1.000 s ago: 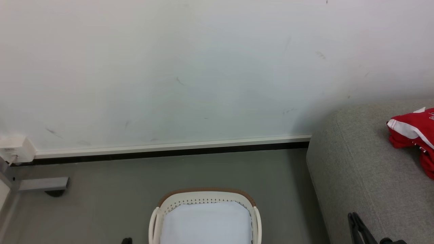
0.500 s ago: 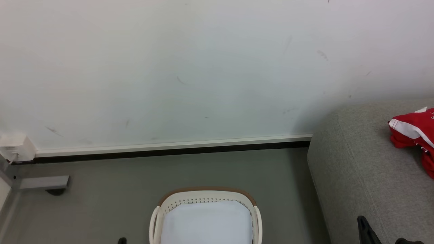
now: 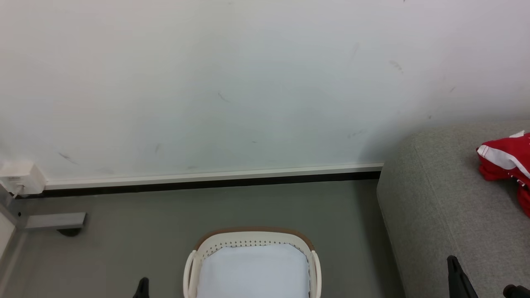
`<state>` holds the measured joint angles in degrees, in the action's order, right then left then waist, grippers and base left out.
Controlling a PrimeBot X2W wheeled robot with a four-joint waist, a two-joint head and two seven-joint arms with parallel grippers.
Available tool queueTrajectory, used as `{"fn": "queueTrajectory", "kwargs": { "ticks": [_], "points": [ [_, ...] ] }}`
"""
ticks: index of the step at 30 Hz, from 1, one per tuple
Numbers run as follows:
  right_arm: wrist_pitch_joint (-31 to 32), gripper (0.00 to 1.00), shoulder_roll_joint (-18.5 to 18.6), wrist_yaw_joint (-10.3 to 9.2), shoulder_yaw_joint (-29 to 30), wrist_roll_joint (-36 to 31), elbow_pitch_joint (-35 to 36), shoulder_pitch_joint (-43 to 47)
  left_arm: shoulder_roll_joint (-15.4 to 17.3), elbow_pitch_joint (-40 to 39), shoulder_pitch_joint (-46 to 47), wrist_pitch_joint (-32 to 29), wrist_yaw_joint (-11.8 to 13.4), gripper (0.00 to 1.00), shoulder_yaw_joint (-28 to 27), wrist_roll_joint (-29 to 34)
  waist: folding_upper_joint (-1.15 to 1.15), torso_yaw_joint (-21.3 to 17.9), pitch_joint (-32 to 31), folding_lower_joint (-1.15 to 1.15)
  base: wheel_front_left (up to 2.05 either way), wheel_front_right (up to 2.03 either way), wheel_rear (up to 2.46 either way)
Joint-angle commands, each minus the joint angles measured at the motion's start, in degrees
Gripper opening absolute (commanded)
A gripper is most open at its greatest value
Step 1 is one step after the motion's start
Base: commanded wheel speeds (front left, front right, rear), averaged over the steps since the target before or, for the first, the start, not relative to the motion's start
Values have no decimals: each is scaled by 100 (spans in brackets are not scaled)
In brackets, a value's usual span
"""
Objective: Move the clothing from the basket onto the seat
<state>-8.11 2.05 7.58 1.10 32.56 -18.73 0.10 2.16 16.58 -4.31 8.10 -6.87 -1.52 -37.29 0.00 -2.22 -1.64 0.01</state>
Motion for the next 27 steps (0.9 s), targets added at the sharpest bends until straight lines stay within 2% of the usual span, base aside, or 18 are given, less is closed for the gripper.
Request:
{"fn": "queueTrajectory", "kwargs": {
  "ticks": [1, 27],
  "points": [
    [49, 0, 48, -4, 48, 271, 101, -149, 39, -86, 167, -51, -17, 0, -48, -246, 0, 4, 3, 0, 0, 0, 0],
    [563, 0, 72, -7, 231, 2335, 243, -336, 59, -158, 500, -566, -37, 0, -217, -2147, 0, 62, 51, -1, 0, 0, 0]
  ]
}}
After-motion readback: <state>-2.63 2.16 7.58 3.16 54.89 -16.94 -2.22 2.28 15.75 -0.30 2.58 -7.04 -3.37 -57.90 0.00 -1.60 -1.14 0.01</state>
